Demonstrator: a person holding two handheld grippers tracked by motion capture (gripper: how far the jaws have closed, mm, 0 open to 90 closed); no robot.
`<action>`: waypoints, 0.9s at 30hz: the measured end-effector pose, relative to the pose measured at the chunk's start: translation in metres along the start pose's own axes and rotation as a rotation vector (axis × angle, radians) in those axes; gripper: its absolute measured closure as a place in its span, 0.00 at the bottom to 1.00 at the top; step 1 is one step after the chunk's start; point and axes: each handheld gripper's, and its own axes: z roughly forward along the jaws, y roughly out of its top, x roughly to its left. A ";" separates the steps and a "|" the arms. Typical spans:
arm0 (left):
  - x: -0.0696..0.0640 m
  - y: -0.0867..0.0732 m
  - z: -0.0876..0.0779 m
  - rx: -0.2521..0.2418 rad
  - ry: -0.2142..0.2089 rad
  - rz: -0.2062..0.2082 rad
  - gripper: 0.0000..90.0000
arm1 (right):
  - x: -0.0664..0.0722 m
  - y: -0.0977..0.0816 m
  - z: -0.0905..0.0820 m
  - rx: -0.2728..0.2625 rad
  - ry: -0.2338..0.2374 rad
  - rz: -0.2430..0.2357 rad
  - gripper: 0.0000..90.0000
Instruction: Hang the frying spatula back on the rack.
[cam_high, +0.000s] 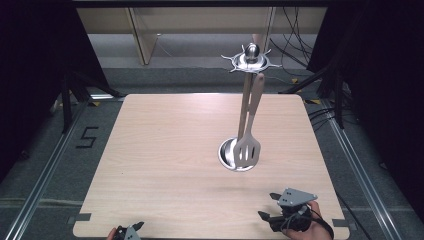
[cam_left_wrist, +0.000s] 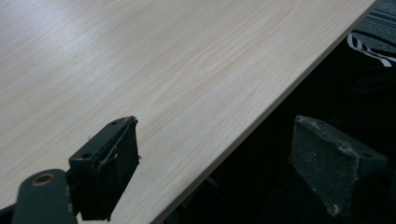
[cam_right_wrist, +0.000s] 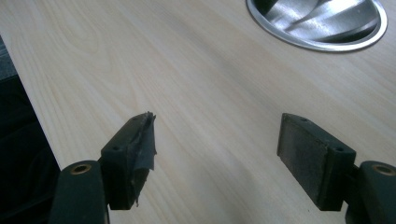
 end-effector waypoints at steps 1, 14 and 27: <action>-0.001 0.000 0.000 0.002 0.010 -0.014 0.16 | 0.001 -0.001 0.000 0.011 0.003 0.014 0.32; -0.001 -0.001 0.001 -0.011 0.021 -0.018 0.16 | 0.002 -0.006 0.000 0.012 0.011 -0.010 0.32; -0.002 -0.001 0.001 -0.011 0.020 -0.020 0.16 | 0.001 -0.008 0.000 0.014 0.012 -0.004 0.31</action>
